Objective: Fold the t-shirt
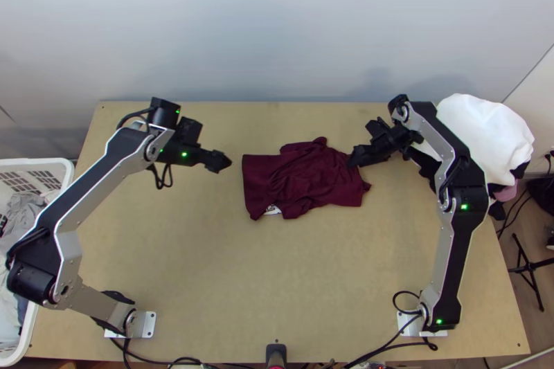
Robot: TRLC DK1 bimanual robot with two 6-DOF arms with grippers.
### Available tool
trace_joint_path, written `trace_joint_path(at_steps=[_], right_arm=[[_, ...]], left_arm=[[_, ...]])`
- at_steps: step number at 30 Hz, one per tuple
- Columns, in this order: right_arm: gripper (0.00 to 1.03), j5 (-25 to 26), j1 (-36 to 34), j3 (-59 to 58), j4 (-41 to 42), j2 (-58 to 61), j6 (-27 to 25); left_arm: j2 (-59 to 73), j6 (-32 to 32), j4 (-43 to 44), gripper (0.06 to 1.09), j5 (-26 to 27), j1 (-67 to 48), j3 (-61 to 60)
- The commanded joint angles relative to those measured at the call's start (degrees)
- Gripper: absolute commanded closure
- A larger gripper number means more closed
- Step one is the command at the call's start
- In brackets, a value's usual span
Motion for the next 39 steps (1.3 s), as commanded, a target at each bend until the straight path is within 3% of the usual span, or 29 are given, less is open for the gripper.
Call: trace_joint_path(at_steps=[1,11,17,20,21,22,24,25,33,39], right_arm=[[0.10,-1.7,3.5,-0.6,1.2,1.1,0.6],[0.11,-5.8,9.0,-3.1,1.4,-0.6,2.7],[0.12,-6.0,14.8,-5.0,6.5,0.0,5.6],[0.25,-6.0,17.3,-3.1,7.4,1.7,6.5],[0.35,-6.0,18.2,-2.6,8.0,2.1,6.8],[0.50,-6.0,18.9,-2.5,9.1,2.3,6.8],[0.88,-6.0,19.7,-2.7,11.6,2.3,7.6],[1.00,-6.0,19.7,-2.6,12.4,2.3,8.5],[1.00,-5.3,18.1,-0.9,10.5,-7.0,10.2],[1.00,-5.3,12.1,9.2,6.7,-10.8,13.7]], left_arm=[[-2.6,1.4,-1.0,0.10,0.1,2.9,-3.2],[-4.1,3.3,-2.0,0.10,0.0,4.2,-5.0],[-5.8,4.7,-2.0,0.10,0.0,5.3,-8.2],[-7.5,5.2,-2.0,0.10,0.0,6.3,-10.4],[-8.1,5.5,-2.1,0.10,0.0,6.7,-11.0],[-8.7,5.7,-2.0,0.10,0.0,7.1,-11.6],[-9.7,5.9,-2.0,0.10,0.0,7.7,-12.5],[-10.2,6.0,-2.1,0.10,0.0,7.9,-12.7],[-12.8,6.0,-2.1,0.10,0.0,9.1,-15.5],[-13.6,5.9,-2.1,0.10,0.0,9.4,-16.5]])
